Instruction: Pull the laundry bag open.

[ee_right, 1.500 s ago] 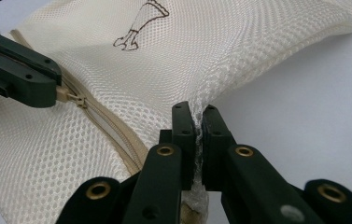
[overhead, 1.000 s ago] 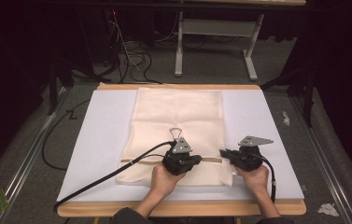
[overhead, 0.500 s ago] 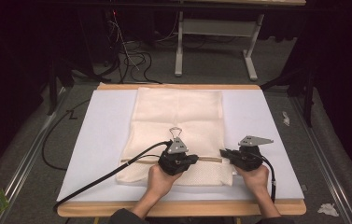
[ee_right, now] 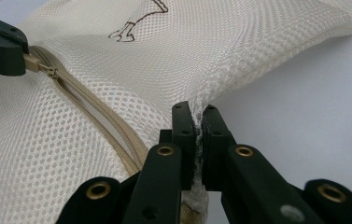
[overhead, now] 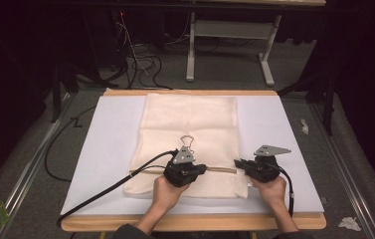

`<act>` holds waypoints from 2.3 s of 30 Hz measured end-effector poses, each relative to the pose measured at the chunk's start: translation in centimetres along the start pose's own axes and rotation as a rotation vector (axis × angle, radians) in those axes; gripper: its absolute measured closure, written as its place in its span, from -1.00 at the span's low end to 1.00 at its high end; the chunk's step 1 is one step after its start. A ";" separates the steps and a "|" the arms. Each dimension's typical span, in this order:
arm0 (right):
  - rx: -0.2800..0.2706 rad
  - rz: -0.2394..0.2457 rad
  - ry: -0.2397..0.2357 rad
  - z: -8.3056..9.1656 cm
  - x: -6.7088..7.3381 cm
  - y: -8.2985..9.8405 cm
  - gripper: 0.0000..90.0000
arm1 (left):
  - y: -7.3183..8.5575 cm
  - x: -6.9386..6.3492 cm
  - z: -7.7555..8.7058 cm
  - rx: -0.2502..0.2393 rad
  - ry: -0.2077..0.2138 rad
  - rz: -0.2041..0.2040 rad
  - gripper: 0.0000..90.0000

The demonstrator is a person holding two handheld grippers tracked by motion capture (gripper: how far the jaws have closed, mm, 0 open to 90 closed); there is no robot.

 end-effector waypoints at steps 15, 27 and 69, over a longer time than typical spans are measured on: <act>0.002 0.000 0.002 0.0 0.0 0.0 0.96 | 0.0 0.5 1.2 -0.008 -0.013 -0.002 0.94; -0.004 0.002 0.010 0.2 -0.2 -0.5 0.96 | -0.6 1.6 3.0 -0.042 -0.055 0.000 0.94; 0.002 0.012 -0.013 -0.3 0.6 -0.9 0.96 | 0.7 2.3 5.3 -0.052 -0.072 0.001 0.94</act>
Point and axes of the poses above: each handheld gripper's, and its own axes: z roughly backward along the jaws, y roughly out of its underside, x roughly to its left, the point moved 10 cm from there along -z, roughly forward along the jaws, and after that the axes turned 13 degrees about -x, right-handed, at the moved point
